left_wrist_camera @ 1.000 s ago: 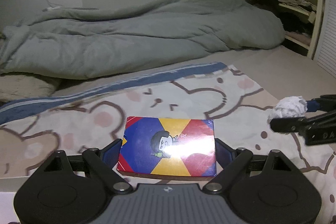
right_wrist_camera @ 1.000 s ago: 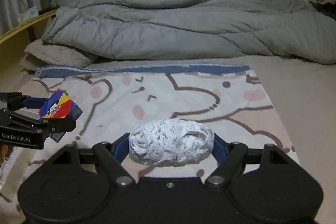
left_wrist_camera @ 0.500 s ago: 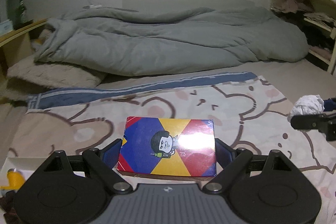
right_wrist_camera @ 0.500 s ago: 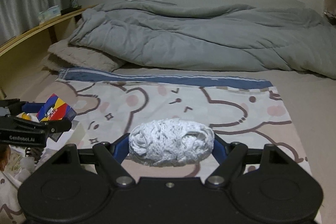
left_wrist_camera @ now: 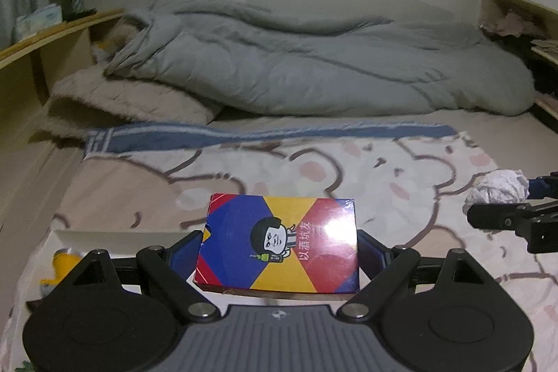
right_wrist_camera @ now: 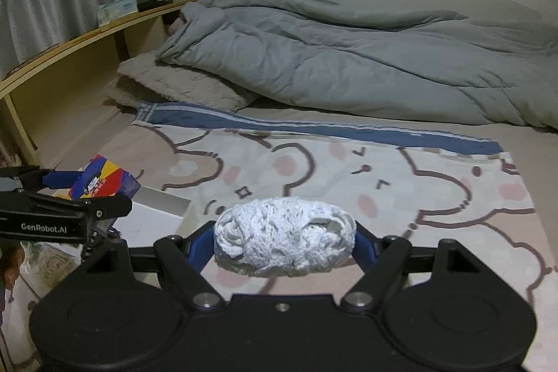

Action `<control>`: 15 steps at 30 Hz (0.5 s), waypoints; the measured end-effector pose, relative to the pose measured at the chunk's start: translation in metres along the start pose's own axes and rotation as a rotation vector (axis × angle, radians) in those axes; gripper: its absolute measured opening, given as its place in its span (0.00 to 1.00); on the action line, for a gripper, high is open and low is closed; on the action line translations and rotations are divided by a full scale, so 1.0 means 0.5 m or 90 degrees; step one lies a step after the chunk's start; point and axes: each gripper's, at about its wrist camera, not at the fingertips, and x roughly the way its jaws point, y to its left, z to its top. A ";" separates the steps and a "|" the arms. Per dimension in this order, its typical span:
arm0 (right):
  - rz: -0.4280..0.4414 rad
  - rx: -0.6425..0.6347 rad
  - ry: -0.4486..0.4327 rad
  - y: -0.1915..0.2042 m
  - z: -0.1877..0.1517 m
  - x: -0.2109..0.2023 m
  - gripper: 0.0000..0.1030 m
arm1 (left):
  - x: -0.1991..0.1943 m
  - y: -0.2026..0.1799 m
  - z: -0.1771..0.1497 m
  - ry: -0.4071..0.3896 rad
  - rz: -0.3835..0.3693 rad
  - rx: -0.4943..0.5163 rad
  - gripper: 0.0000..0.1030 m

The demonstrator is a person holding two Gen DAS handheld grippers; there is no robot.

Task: Organize objects
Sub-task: 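Lift and carry the card box and foil ball back over the white lid, then lower the card box and foil ball into the lid and open both tools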

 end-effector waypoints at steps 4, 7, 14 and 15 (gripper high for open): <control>0.009 0.001 0.007 0.037 0.002 0.024 0.77 | 0.006 0.043 -0.012 0.020 0.017 -0.012 0.87; 0.014 0.001 0.010 0.063 0.002 0.041 0.77 | 0.013 0.078 -0.020 0.034 0.021 -0.022 0.87; 0.032 0.003 0.013 0.118 0.005 0.084 0.77 | 0.029 0.146 -0.031 0.054 0.027 -0.023 0.87; 0.034 0.002 0.013 0.125 0.006 0.091 0.77 | 0.032 0.153 -0.032 0.057 0.027 -0.024 0.87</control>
